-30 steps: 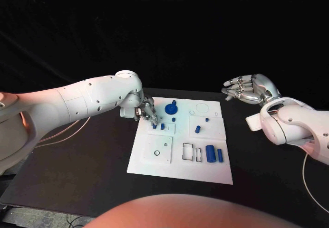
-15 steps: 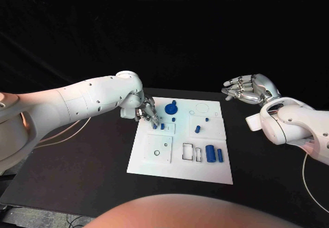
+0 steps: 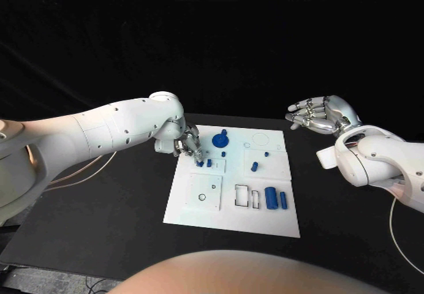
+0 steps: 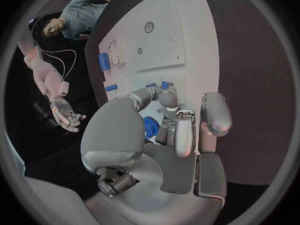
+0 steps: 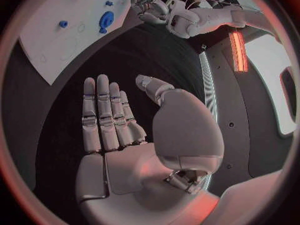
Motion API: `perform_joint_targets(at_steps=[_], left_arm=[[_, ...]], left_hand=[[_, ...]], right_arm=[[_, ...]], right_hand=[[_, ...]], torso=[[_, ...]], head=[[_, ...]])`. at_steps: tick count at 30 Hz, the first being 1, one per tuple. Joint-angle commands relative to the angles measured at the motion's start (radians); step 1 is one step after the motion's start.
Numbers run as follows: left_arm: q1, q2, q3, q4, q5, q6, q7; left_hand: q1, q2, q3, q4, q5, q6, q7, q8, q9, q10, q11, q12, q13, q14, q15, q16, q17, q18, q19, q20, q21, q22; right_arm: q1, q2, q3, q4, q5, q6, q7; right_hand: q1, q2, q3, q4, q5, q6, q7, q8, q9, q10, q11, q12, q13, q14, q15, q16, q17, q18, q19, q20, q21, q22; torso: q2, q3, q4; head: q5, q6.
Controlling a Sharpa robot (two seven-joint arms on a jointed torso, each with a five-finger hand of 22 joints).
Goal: Assemble the parts on the task board
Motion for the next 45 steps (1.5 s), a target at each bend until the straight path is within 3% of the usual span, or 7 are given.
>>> perform_joint_targets(at_steps=[1, 4, 7, 19, 25, 33, 45], left_arm=[[-0.004, -0.001, -0.003, 0.006, -0.015, -0.010, -0.012], [-0.004, -0.004, -0.003, 0.011, -0.016, -0.017, -0.012], [-0.004, -0.008, -0.003, 0.018, -0.013, -0.031, -0.010], [-0.013, -0.061, -0.003, 0.096, 0.036, -0.190, 0.022], [-0.019, -0.090, -0.003, 0.136, 0.057, -0.273, 0.044], [-0.026, -0.116, -0.003, 0.175, 0.061, -0.328, 0.045], [-0.030, -0.119, -0.004, 0.181, 0.029, -0.294, -0.007]], left_hand=[[0.022, 0.015, 0.073, -0.066, 0.041, 0.019, -0.008, 0.021, 0.035, 0.008, -0.002, -0.006, 0.001, 0.092, -0.001, 0.005, 0.208, -0.006, 0.007, 0.000, -0.002, 0.160], [0.018, 0.012, 0.077, -0.069, 0.060, 0.021, -0.009, 0.026, 0.041, 0.010, -0.003, -0.006, 0.002, 0.092, -0.002, 0.005, 0.208, -0.007, 0.008, -0.001, 0.000, 0.160], [0.011, 0.004, 0.082, -0.075, 0.106, 0.028, -0.013, 0.038, 0.051, 0.015, -0.006, -0.007, 0.004, 0.092, -0.005, 0.006, 0.210, -0.007, 0.009, -0.003, 0.003, 0.161], [-0.033, -0.033, 0.093, -0.097, 0.321, 0.062, -0.030, 0.095, 0.099, 0.047, -0.021, -0.009, 0.015, 0.094, -0.018, 0.010, 0.218, -0.009, 0.013, -0.016, 0.025, 0.164], [-0.048, -0.044, 0.101, -0.108, 0.378, 0.073, -0.036, 0.114, 0.113, 0.062, -0.025, -0.012, 0.017, 0.095, -0.022, 0.012, 0.225, -0.009, 0.013, -0.020, 0.032, 0.164], [-0.055, -0.048, 0.106, -0.113, 0.400, 0.080, -0.038, 0.122, 0.117, 0.068, -0.028, -0.019, 0.011, 0.096, -0.023, 0.014, 0.229, -0.009, 0.013, -0.021, 0.037, 0.165], [-0.060, -0.050, 0.111, -0.116, 0.407, 0.084, -0.040, 0.127, 0.119, 0.071, -0.029, -0.021, 0.010, 0.096, -0.024, 0.015, 0.231, -0.009, 0.013, -0.022, 0.037, 0.165]], right_arm=[[-0.001, 0.000, 0.000, 0.000, -0.008, 0.015, 0.003], [-0.001, 0.000, 0.000, 0.000, -0.008, 0.015, 0.003], [-0.001, 0.000, 0.000, 0.000, -0.008, 0.015, 0.003], [-0.001, -0.003, 0.000, 0.001, -0.008, 0.014, 0.003], [-0.001, -0.005, 0.000, 0.002, -0.008, 0.014, 0.003], [-0.001, -0.008, 0.000, 0.003, -0.008, 0.014, 0.003], [-0.002, -0.007, 0.000, 0.001, -0.008, 0.013, 0.002]], right_hand=[[-0.003, 0.004, 0.000, -0.008, 0.005, -0.004, 0.002, 0.004, -0.001, 0.006, 0.002, -0.007, -0.001, 0.004, 0.003, -0.003, 0.001, 0.012, 0.002, 0.007, -0.003, -0.001], [-0.003, 0.004, 0.000, -0.008, 0.005, -0.004, 0.002, 0.004, -0.001, 0.006, 0.002, -0.007, -0.001, 0.004, 0.003, -0.003, 0.001, 0.012, 0.002, 0.007, -0.003, -0.001], [-0.003, 0.004, 0.000, -0.008, 0.005, -0.004, 0.002, 0.004, -0.001, 0.006, 0.002, -0.007, -0.001, 0.004, 0.003, -0.003, 0.001, 0.012, 0.002, 0.007, -0.003, -0.001], [-0.003, 0.004, 0.000, -0.008, 0.005, -0.004, 0.002, 0.004, -0.001, 0.006, 0.002, -0.007, -0.001, 0.004, 0.003, -0.003, 0.001, 0.012, 0.002, 0.007, -0.003, -0.001], [-0.003, 0.004, 0.000, -0.008, 0.005, -0.004, 0.002, 0.004, -0.001, 0.006, 0.002, -0.007, -0.001, 0.004, 0.003, -0.003, 0.001, 0.012, 0.002, 0.007, -0.003, -0.001], [-0.003, 0.004, 0.000, -0.008, 0.005, -0.004, 0.002, 0.004, -0.001, 0.006, 0.002, -0.007, -0.001, 0.004, 0.003, -0.003, 0.001, 0.012, 0.002, 0.007, -0.003, -0.001], [-0.003, 0.005, 0.000, -0.011, 0.006, -0.005, 0.003, 0.005, -0.001, 0.008, 0.002, -0.008, -0.004, 0.005, 0.003, -0.008, 0.003, 0.012, 0.003, 0.007, -0.004, -0.006]], torso=[[0.000, -0.0001, -0.0001], [0.000, -0.0003, 0.0003], [0.000, -0.0002, 0.0007], [0.000, -0.0005, 0.0015], [0.000, 0.0005, 0.0005], [0.000, 0.0008, 0.0000], [0.000, 0.0016, -0.0002]], head=[[0.000, 0.000], [0.000, 0.000], [0.001, 0.000], [-0.001, 0.000], [-0.001, 0.000], [0.000, 0.000], [0.002, 0.000]])
